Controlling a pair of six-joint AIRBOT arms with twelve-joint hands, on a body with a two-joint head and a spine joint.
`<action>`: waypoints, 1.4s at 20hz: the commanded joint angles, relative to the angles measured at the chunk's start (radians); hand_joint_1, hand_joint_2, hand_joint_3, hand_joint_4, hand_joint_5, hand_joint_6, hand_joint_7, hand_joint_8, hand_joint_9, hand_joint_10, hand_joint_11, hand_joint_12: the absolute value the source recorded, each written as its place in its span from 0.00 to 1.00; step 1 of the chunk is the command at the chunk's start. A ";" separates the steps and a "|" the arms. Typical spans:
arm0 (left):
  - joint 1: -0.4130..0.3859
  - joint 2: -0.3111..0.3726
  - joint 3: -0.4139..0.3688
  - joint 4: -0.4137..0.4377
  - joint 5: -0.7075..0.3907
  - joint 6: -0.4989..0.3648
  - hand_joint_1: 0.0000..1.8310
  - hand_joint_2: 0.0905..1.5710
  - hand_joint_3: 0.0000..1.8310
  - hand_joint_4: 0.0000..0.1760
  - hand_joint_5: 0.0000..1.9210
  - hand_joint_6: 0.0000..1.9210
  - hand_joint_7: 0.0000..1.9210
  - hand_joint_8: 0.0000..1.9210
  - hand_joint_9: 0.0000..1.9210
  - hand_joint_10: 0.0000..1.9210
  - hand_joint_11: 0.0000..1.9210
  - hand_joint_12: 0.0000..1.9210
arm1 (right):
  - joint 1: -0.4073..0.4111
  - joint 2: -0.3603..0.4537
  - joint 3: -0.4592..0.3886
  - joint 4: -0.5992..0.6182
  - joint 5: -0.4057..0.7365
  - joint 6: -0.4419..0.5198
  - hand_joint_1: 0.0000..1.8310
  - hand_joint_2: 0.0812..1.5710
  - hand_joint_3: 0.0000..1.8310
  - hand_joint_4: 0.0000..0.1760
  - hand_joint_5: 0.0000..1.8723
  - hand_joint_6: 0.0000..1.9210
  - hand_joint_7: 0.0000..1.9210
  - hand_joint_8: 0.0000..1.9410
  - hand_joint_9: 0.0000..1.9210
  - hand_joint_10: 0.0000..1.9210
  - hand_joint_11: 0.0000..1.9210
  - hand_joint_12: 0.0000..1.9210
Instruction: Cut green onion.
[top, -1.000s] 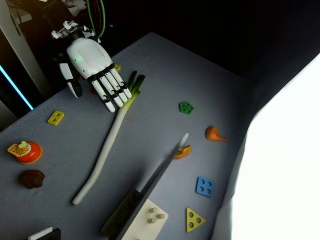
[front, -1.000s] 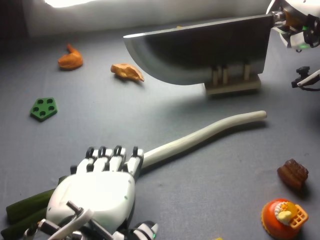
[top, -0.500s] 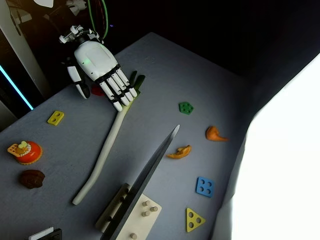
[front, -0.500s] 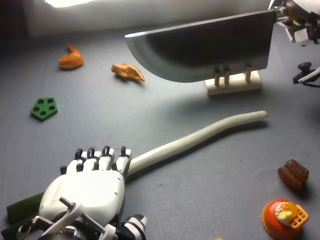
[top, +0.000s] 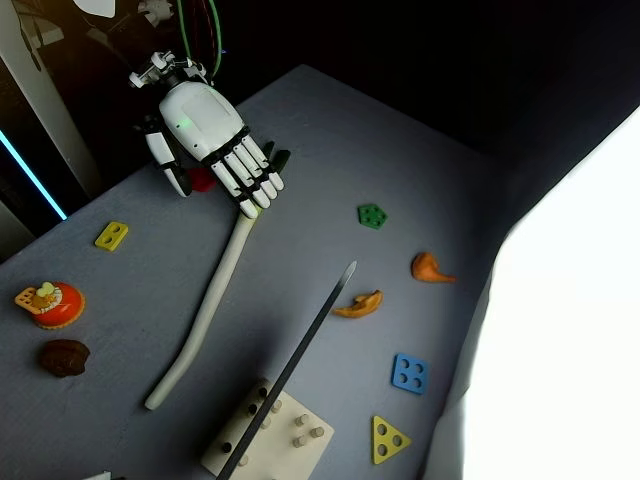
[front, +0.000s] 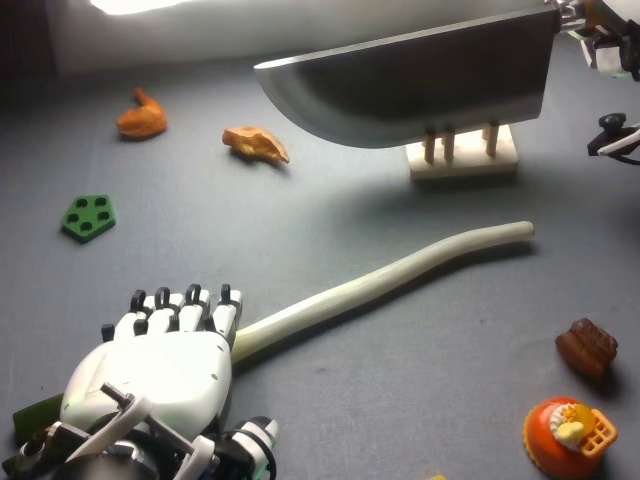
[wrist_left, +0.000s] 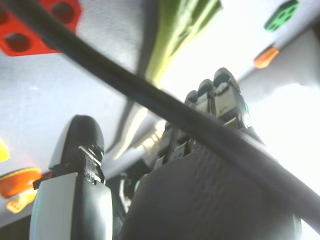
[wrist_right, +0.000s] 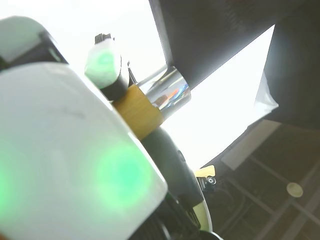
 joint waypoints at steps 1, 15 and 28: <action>0.002 0.006 0.001 0.076 0.058 0.000 0.33 0.78 0.00 0.21 0.01 0.00 0.01 0.00 0.00 0.00 0.00 0.00 | 0.009 0.008 0.007 0.034 0.148 -0.006 0.86 0.44 0.47 1.00 0.72 1.00 0.81 1.00 0.84 1.00 0.86 1.00; 0.029 0.006 -0.005 0.090 0.053 0.000 0.32 0.80 0.00 0.10 0.00 0.00 0.01 0.00 0.00 0.00 0.00 0.00 | 0.061 0.156 -0.192 0.053 0.239 -0.011 0.86 0.45 0.46 1.00 0.72 1.00 0.81 1.00 0.84 1.00 0.87 1.00; 0.048 -0.047 0.008 0.085 0.045 0.000 0.11 0.85 0.01 0.00 0.00 0.00 0.00 0.00 0.00 0.00 0.00 0.00 | 0.023 0.313 -0.851 0.434 0.792 -0.666 0.85 0.45 0.46 1.00 0.65 1.00 0.81 1.00 0.84 1.00 0.87 1.00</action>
